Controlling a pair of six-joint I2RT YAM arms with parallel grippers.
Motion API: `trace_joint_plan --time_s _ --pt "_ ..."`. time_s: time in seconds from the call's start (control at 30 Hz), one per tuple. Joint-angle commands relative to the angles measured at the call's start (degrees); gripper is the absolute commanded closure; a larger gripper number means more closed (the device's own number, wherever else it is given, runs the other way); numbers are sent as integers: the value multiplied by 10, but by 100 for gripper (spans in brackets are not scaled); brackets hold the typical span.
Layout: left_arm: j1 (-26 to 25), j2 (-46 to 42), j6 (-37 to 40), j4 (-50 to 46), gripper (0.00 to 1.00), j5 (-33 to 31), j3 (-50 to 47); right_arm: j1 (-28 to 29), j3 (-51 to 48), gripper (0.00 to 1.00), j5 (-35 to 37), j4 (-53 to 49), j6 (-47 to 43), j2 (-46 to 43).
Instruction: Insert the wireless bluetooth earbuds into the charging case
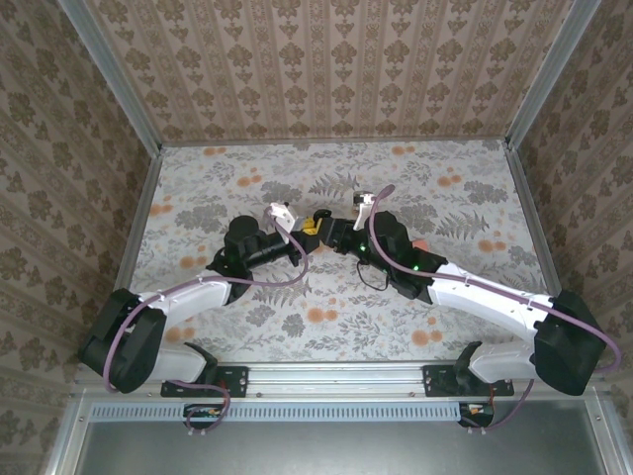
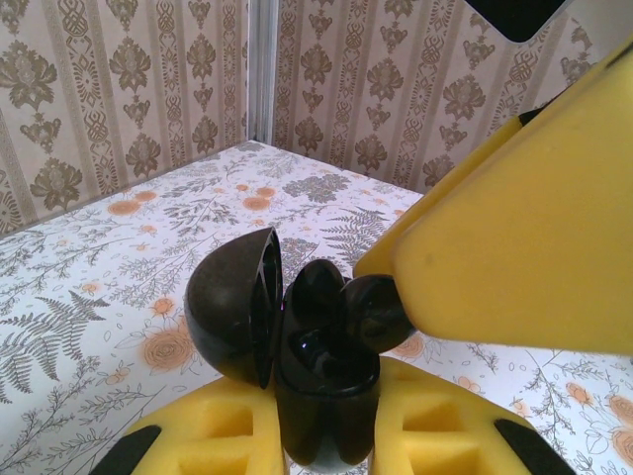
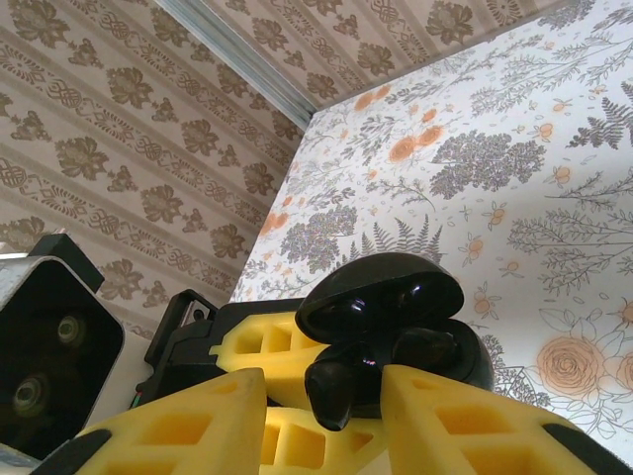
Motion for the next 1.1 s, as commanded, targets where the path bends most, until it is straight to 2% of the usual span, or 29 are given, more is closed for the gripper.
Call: trace_joint_plan --time_s 0.0,0.87,1.07 --pt "-5 -20 -4 27 90 9 14 -6 1 62 -6 -2 -3 -10" --pt "-6 -18 -4 24 90 12 14 -26 8 58 -45 -5 -30 -45" --pt "-5 -18 -4 23 90 14 15 -46 10 62 -98 -21 -48 -62"
